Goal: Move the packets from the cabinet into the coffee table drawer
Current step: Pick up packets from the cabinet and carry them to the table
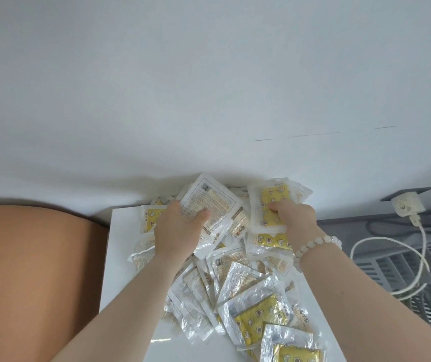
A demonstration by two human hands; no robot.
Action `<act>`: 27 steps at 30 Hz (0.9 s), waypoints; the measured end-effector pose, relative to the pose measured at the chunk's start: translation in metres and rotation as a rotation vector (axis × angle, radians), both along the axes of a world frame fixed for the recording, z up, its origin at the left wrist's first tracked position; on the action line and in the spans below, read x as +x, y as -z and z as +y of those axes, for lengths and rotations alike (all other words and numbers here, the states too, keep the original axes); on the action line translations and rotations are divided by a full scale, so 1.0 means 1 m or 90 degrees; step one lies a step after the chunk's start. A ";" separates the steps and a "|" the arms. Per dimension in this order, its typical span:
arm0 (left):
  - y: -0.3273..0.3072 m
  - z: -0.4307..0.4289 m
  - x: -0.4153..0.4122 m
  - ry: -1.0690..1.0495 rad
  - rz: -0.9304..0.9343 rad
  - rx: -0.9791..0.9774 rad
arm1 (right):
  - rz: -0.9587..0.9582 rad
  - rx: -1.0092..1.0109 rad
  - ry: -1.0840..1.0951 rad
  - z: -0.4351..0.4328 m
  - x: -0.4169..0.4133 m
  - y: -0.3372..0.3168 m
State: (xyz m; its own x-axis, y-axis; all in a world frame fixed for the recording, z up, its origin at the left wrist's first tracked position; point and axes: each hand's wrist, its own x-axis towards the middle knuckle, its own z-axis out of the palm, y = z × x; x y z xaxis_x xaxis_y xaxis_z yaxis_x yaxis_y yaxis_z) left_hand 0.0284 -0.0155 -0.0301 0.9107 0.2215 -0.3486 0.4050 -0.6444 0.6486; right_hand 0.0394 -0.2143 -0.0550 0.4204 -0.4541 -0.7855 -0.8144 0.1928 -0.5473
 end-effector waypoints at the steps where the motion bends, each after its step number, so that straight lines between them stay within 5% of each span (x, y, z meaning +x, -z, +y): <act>1: -0.005 -0.002 -0.001 -0.002 0.003 -0.014 | -0.021 0.020 0.007 -0.001 -0.005 -0.004; 16: -0.139 -0.014 -0.033 -0.154 0.028 -0.221 | -0.163 0.207 0.049 -0.011 -0.073 -0.133; 27: -0.285 -0.053 -0.062 0.020 0.069 -0.120 | -0.220 0.161 0.038 -0.022 -0.140 -0.270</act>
